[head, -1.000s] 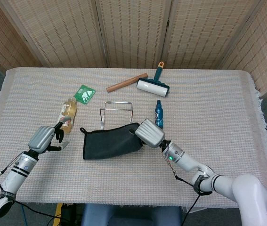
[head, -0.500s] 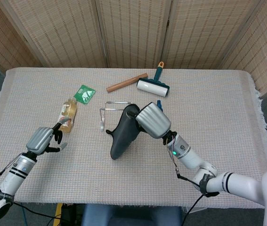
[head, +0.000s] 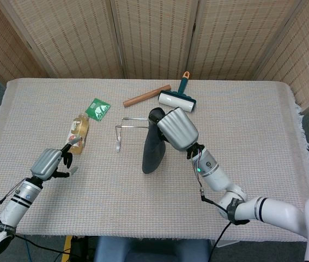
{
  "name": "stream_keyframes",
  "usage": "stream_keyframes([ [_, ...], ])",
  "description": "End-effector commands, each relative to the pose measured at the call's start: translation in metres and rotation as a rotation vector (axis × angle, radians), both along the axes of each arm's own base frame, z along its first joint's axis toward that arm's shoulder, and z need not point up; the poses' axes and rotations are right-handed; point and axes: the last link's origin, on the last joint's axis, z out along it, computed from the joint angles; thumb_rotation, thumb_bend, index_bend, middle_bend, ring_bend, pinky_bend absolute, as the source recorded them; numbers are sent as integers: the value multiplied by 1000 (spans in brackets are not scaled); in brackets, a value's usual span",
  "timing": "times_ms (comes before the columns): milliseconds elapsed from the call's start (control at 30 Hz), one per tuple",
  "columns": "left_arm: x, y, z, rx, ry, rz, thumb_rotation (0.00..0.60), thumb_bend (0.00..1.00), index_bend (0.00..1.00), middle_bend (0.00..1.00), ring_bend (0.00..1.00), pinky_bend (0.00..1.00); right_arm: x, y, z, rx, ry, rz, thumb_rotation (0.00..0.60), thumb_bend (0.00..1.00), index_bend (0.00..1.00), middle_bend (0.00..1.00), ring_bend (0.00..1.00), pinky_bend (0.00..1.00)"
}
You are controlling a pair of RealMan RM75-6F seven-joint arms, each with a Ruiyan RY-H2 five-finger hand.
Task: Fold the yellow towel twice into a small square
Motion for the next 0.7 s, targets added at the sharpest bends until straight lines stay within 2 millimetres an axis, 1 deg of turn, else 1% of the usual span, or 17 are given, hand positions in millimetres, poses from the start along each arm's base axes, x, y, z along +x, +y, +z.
stream_keyframes([
  [33,-3,-1,1,2,2,7,600,357,7,712,619,837,10,-6,-6,0,6,-3,600,526,729,928,1000,1000],
  [200,-7,-4,3,5,1,19,600,357,7,712,619,837,25,-20,-14,-16,26,-20,600,525,729,928,1000,1000],
  [333,-9,-6,4,7,0,25,600,358,7,712,619,837,36,-38,-21,-41,46,-53,600,526,729,928,1000,1000],
  [533,-15,-10,5,10,3,44,600,357,7,711,619,837,48,-59,-31,-72,90,-64,600,526,728,927,1000,1000],
  [700,-19,-12,5,11,3,58,600,357,7,711,619,837,56,-72,-38,-99,130,-60,600,525,728,925,1000,1000],
])
